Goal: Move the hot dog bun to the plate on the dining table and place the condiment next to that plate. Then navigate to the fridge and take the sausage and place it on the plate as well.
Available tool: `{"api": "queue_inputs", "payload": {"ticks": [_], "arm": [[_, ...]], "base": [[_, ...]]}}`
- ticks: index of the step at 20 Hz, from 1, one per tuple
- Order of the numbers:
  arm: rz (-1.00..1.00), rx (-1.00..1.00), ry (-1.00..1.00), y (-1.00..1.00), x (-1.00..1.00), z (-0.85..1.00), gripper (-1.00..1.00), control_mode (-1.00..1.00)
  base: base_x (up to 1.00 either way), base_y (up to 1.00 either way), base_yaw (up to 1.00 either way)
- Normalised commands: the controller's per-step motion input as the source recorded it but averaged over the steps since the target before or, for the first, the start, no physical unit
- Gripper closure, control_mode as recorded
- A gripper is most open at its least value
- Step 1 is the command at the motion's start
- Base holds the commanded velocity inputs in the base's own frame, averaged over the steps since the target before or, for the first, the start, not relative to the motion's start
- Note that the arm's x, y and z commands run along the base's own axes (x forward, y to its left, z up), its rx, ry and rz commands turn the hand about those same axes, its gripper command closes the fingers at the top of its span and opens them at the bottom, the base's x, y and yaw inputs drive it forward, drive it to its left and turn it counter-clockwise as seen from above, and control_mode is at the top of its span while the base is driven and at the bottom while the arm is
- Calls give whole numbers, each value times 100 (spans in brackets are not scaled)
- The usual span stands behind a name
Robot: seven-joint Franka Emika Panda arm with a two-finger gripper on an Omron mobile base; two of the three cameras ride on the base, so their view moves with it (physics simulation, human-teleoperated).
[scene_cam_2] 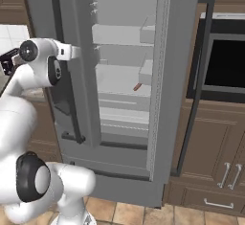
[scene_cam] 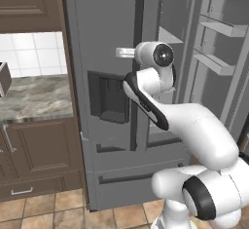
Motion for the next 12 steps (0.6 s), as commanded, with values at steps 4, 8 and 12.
{"api": "queue_inputs", "payload": {"ticks": [4, 8, 12], "arm": [[0, 0, 5, 62, -100, 1, 100, -100], [0, 0, 6, 53, -70, -5, -100, -100], [0, 11, 0, 3, -54, 3, -100, -100]], "base": [[0, 0, 0], [0, 0, 0], [0, 0, 0]]}}
